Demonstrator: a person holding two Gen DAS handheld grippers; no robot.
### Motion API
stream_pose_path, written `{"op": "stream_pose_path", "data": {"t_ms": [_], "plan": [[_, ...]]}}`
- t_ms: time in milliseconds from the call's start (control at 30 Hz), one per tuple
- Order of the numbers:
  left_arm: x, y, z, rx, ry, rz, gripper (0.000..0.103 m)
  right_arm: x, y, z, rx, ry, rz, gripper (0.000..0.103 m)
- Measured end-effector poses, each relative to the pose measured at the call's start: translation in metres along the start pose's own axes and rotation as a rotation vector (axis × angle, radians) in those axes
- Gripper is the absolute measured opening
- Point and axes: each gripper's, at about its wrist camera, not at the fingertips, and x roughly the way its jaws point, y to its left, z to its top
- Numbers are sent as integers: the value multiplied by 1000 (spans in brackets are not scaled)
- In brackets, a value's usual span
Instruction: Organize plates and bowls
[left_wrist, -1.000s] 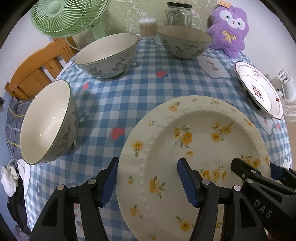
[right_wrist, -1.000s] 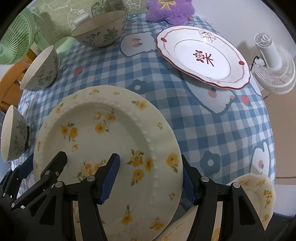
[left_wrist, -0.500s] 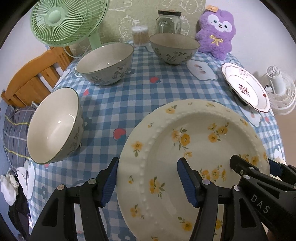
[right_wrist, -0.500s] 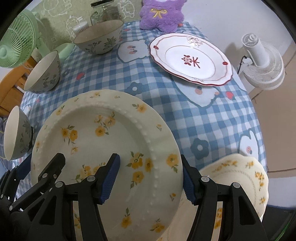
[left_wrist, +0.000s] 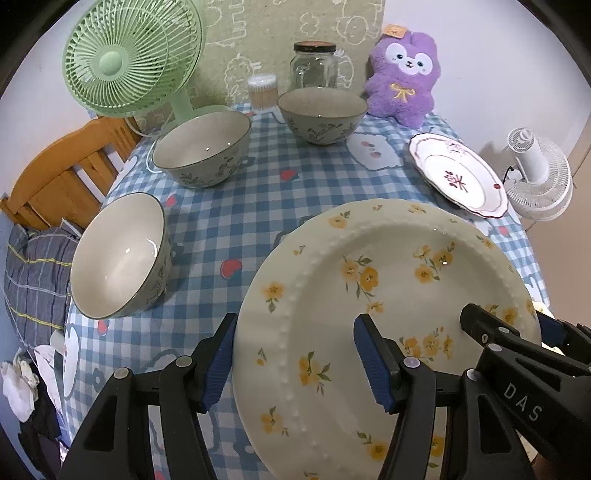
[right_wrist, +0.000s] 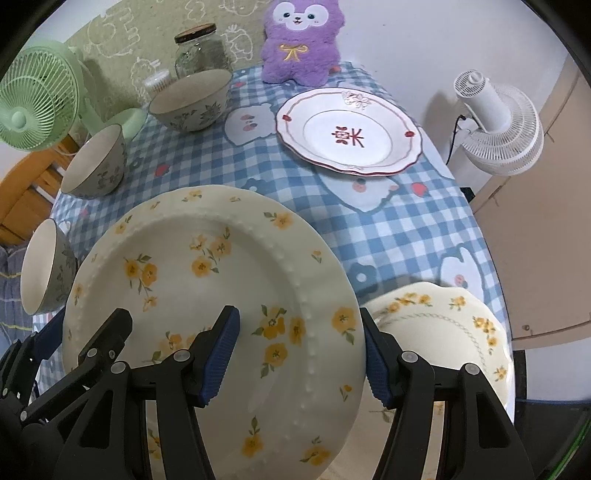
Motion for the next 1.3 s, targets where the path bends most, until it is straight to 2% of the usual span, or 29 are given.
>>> {"op": "stream_pose_path", "data": {"t_ms": [633, 1300], "plan": [[-28, -68, -22, -38, -15, 8, 63, -26, -74, -18, -27, -23, 4, 66], [-24, -134, -55, -59, 14, 7, 63, -15, -139, -43, -52, 10, -15, 66]]}}
